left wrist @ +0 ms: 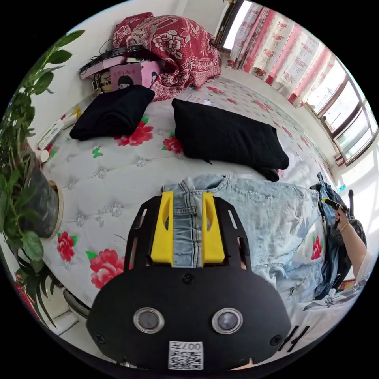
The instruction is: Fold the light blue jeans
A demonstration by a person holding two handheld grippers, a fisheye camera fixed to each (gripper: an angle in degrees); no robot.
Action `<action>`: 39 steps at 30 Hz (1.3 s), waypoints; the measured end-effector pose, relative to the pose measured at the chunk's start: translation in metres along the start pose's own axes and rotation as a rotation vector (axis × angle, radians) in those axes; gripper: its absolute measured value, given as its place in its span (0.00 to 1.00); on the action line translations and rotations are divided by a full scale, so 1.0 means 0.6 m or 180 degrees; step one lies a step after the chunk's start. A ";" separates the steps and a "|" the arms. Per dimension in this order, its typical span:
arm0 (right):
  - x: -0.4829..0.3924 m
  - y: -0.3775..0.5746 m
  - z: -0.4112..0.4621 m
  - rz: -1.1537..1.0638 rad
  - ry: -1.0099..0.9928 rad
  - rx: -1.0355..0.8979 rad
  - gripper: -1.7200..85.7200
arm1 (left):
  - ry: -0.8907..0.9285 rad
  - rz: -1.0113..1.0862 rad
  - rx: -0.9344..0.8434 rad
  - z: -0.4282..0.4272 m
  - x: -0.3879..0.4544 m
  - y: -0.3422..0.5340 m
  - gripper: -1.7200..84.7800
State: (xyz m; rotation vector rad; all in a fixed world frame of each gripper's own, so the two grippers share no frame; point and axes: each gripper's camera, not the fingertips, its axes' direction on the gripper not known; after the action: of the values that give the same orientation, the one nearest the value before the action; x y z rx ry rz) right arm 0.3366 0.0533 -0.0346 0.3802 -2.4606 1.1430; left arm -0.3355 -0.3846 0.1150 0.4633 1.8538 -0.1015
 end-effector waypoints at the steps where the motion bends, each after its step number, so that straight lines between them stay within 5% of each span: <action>1: -0.002 -0.024 0.013 -0.0020 0.0052 -0.0021 0.12 | 0.0023 0.0063 -0.0042 0.017 0.005 -0.032 0.15; 9: 0.034 -0.111 0.161 0.0074 0.0543 -0.0698 0.10 | -0.0421 0.0843 -0.0761 0.158 0.054 -0.099 0.13; 17: 0.062 -0.078 0.099 0.0027 0.0157 -0.0401 0.02 | -0.0115 0.0470 -0.0769 0.129 0.022 -0.106 0.06; 20: 0.105 -0.031 -0.020 0.0221 -0.0319 0.0257 0.02 | 0.0399 0.0322 -0.0332 0.042 -0.005 -0.091 0.05; 31: 0.185 0.432 -0.516 -0.0018 -0.0596 0.1832 0.02 | 0.1324 0.0468 0.0848 -0.300 -0.076 0.147 0.03; 35: 0.207 0.631 -0.554 0.0159 -0.0258 0.1606 0.02 | 0.1375 0.0549 0.0685 -0.326 -0.093 0.256 0.04; 39: 0.263 0.826 -0.399 0.1001 -0.0276 0.0354 0.02 | 0.0955 0.0348 -0.0516 -0.203 -0.098 0.384 0.06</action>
State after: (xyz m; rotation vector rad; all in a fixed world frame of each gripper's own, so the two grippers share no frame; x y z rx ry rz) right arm 0.0554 0.5384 -0.1509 0.0744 -2.6041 1.4202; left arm -0.3458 -0.1524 0.2466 0.4852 2.1049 0.2013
